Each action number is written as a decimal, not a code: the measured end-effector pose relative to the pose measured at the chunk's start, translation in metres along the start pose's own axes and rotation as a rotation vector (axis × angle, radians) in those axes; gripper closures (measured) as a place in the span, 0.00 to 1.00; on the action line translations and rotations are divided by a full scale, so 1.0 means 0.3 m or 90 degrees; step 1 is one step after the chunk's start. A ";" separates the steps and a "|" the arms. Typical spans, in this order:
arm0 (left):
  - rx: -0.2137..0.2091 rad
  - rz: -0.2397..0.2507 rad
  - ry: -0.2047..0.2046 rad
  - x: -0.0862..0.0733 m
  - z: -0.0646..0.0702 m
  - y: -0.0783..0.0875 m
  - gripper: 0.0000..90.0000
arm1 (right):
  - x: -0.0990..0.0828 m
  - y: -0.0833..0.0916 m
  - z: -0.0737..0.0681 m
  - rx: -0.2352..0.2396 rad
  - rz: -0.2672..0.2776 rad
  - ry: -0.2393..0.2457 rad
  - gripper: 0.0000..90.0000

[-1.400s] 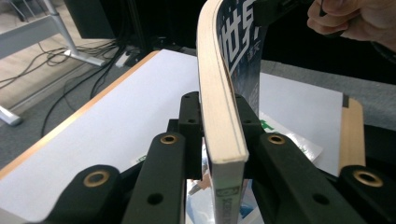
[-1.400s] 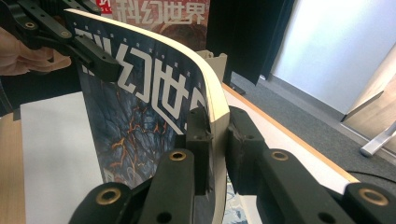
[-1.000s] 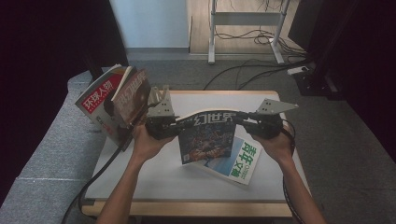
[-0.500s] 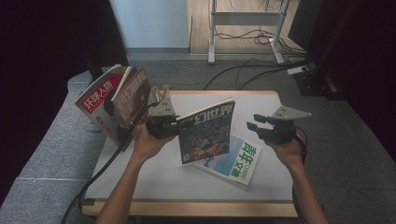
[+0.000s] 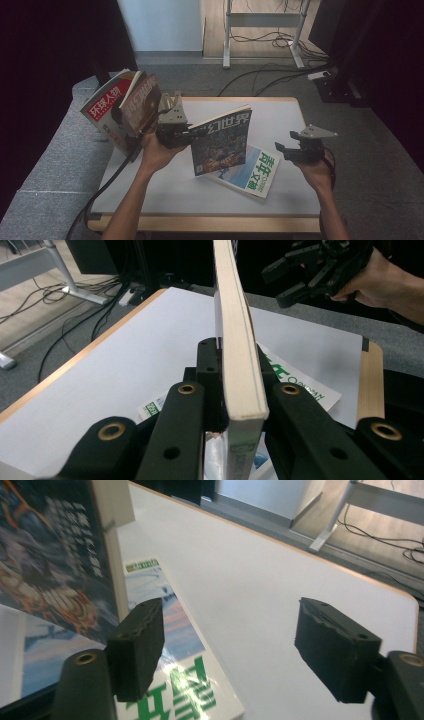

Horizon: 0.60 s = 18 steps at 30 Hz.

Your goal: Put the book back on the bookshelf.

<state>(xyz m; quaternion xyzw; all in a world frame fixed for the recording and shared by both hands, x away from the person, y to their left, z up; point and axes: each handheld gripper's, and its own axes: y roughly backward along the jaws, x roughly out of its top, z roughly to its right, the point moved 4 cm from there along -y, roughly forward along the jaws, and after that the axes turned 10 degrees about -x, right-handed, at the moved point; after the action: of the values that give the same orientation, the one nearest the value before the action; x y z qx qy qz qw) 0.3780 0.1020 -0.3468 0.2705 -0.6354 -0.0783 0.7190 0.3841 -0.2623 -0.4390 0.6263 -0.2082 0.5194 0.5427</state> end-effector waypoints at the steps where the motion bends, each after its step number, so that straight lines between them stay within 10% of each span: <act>1: 0.000 -0.001 0.000 0.000 0.000 0.001 0.91 | -0.010 -0.002 0.002 0.000 -0.002 -0.003 0.27; 18: 0.011 -0.009 0.002 0.002 0.004 0.003 0.91 | -0.243 -0.050 0.031 -0.059 -0.122 -0.035 0.00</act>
<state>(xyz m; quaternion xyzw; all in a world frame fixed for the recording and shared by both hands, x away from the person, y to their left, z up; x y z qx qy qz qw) 0.3767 0.1022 -0.3459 0.2816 -0.6332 -0.0775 0.7167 0.3732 -0.2880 -0.5087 0.6314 -0.1859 0.4376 0.6126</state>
